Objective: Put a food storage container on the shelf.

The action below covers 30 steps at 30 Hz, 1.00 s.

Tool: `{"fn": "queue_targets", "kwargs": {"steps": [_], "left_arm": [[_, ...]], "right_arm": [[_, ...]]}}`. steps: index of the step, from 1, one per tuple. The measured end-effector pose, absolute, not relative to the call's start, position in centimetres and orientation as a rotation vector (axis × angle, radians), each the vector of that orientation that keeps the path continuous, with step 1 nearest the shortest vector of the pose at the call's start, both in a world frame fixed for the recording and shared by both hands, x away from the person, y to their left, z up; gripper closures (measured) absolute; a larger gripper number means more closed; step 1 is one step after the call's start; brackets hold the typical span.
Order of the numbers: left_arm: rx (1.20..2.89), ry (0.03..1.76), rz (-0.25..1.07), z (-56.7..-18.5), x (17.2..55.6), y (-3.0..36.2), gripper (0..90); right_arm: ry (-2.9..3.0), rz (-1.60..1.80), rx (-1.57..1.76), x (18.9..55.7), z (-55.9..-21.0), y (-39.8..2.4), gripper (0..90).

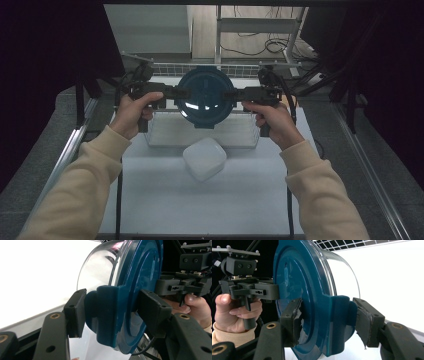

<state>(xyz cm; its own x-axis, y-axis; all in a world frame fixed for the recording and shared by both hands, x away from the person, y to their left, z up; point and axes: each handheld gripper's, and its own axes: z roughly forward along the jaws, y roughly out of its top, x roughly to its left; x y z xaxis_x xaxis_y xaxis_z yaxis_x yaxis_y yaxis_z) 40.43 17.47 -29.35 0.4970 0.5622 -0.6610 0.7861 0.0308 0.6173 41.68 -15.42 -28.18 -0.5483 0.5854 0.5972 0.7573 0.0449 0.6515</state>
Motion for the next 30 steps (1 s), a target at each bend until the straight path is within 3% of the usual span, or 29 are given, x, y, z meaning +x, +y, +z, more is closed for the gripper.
{"fn": "queue_targets", "kwargs": {"steps": [17,30], "left_arm": [[1.629,1.168,-0.263,-28.8,43.6,18.1,42.0],[1.603,1.238,-0.321,-31.2,46.1,18.6,41.1]], "right_arm": [[-2.159,-1.511,-1.385,45.1,-26.9,-15.0,42.7],[-2.126,-1.467,-1.43,47.6,-29.2,-14.3,42.5]]}}
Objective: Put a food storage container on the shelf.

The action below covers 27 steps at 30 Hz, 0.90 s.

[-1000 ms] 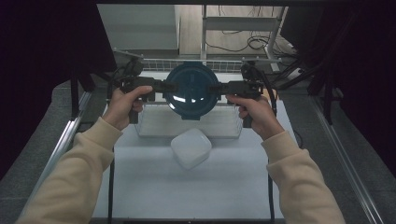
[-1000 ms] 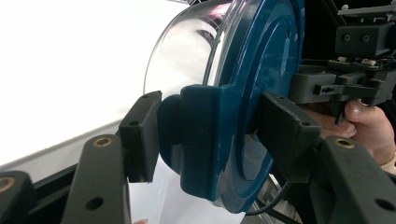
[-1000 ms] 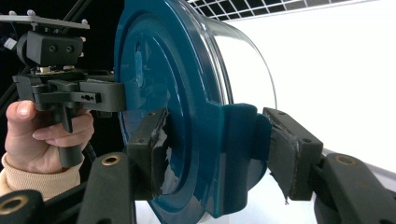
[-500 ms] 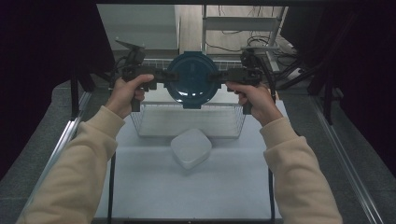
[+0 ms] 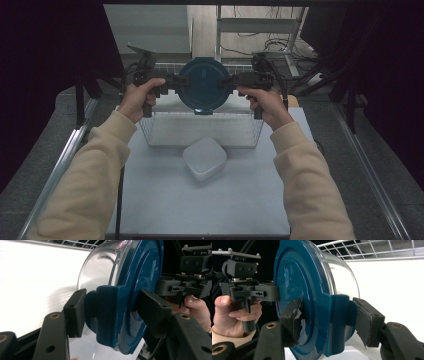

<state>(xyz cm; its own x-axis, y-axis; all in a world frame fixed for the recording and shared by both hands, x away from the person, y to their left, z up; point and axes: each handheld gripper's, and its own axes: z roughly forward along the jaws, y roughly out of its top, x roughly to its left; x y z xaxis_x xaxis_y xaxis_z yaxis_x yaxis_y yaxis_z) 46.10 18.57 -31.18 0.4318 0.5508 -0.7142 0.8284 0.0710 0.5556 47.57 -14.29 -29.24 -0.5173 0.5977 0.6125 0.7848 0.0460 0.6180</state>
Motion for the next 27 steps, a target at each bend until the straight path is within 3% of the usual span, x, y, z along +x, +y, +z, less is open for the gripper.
{"fn": "queue_targets", "kwargs": {"steps": [13,27], "left_arm": [[1.498,1.307,-0.418,-32.7,48.6,18.9,40.9],[1.445,1.331,-0.439,-33.8,49.6,18.7,38.6]], "right_arm": [[-1.963,-1.479,-1.531,49.7,-30.6,-14.5,41.3],[-1.801,-1.461,-1.615,51.1,-32.3,-14.8,38.7]]}}
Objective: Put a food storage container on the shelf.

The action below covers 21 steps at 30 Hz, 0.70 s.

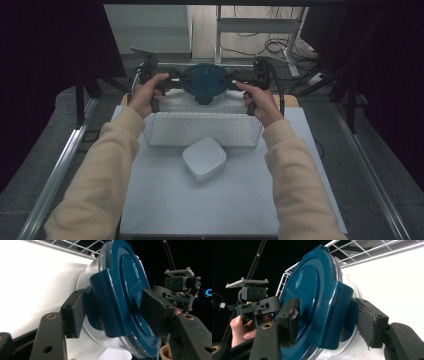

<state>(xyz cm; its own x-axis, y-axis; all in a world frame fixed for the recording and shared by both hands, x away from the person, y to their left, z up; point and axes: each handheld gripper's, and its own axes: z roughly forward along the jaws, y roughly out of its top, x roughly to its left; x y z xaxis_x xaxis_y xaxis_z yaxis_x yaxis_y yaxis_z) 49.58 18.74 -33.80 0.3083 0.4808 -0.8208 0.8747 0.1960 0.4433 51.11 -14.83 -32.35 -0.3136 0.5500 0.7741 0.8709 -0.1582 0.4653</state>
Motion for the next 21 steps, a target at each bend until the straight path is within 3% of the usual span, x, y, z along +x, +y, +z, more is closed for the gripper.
{"fn": "queue_targets", "kwargs": {"steps": [5,10,16,21], "left_arm": [[1.463,1.309,-0.37,-33.8,49.2,18.2,35.2],[1.516,1.295,-0.15,-33.1,47.7,17.7,22.0],[1.581,1.2,0.004,-32.7,44.4,17.9,16.8],[1.639,1.116,0.066,-32.7,40.4,18.5,20.1]], "right_arm": [[-1.783,-1.495,-1.642,50.7,-32.5,-14.7,37.3],[-1.856,-1.577,-1.743,49.3,-31.7,-13.8,15.2],[-2.148,-1.661,-1.729,45.9,-30.1,-13.5,9.6],[-2.305,-1.719,-1.59,42.8,-30.0,-14.7,11.5]]}}
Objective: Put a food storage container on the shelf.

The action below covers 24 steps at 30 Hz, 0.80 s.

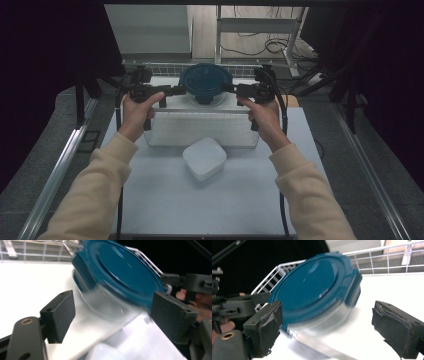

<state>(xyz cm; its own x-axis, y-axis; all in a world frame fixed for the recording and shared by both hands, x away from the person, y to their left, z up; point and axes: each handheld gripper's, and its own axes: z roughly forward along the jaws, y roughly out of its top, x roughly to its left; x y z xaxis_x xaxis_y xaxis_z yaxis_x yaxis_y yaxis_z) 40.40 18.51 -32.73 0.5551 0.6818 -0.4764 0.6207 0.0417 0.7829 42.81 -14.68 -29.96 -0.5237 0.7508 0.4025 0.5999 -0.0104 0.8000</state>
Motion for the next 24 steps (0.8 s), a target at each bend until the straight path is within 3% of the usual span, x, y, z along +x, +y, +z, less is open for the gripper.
{"fn": "queue_targets", "kwargs": {"steps": [16,24], "left_arm": [[1.798,0.958,0.174,-38.6,28.0,18.1,26.1],[1.834,1.003,0.138,-42.8,25.3,18.3,27.1]], "right_arm": [[2.221,1.558,1.133,30.6,-35.2,-19.5,19.3],[2.263,1.544,1.109,27.2,-38.7,-21.2,21.8]]}}
